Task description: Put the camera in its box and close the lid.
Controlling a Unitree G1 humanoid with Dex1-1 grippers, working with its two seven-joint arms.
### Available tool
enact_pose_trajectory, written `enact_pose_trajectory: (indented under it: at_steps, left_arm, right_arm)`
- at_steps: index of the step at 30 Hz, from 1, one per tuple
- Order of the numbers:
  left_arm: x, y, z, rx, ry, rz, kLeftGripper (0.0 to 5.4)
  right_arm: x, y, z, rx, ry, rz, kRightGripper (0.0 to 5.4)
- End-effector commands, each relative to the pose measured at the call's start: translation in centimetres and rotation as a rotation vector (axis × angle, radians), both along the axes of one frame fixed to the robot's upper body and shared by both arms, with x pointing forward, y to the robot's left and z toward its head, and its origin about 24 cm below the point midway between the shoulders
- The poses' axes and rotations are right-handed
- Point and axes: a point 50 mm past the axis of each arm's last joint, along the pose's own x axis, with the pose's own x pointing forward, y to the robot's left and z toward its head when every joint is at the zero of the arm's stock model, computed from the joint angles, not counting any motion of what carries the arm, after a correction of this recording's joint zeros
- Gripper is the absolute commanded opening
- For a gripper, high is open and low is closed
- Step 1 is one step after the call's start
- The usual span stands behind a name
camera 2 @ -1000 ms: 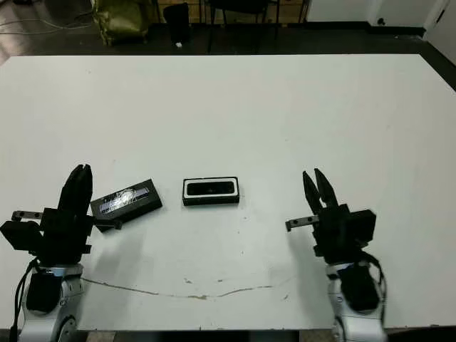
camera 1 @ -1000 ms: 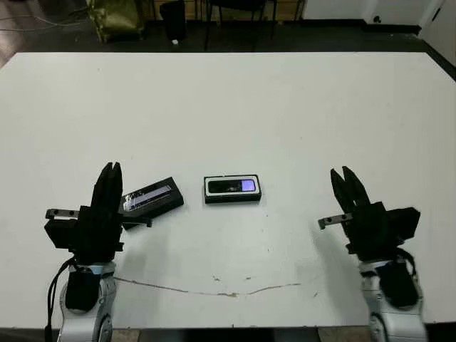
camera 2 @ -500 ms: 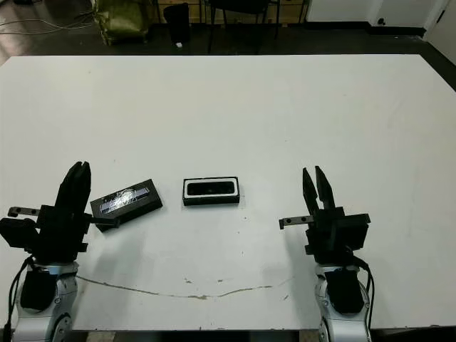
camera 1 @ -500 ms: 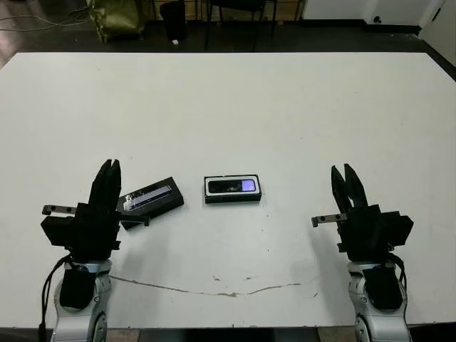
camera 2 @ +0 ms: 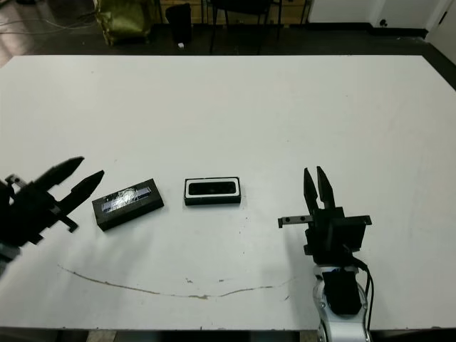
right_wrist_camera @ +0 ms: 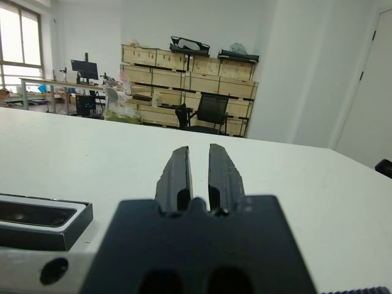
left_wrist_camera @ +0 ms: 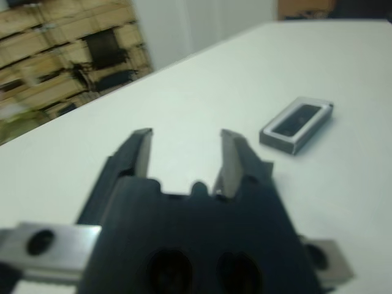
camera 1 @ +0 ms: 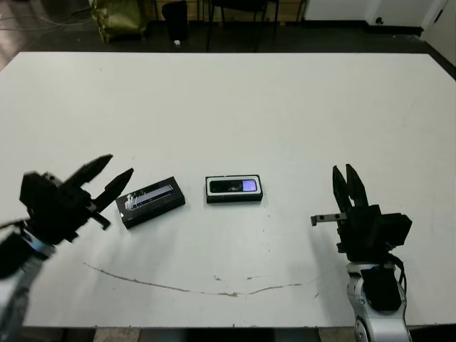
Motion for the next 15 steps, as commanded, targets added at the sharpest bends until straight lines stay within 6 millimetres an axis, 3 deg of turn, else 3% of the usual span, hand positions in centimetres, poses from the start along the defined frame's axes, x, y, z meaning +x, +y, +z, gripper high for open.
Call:
enact_pose_trajectory:
  at_steps: [1,10,15]
  left_arm:
    - [0.9,1.3,0.6,0.055,0.050,-0.052,3.16]
    - [2.4,1.4,0.7,0.072,0.216,-0.189,5.33]
    - [3.1,1.0,-0.6,0.004,0.278,-0.304,5.37]
  right_arm:
    - [-0.2,-0.3,-0.4,-0.005,0.025,-0.007,0.00]
    - [-0.1,-0.5,-0.7,-0.011,0.000,0.001,0.00]
    - [0.0,-0.5,-0.9,0.006,0.012,0.006,0.00]
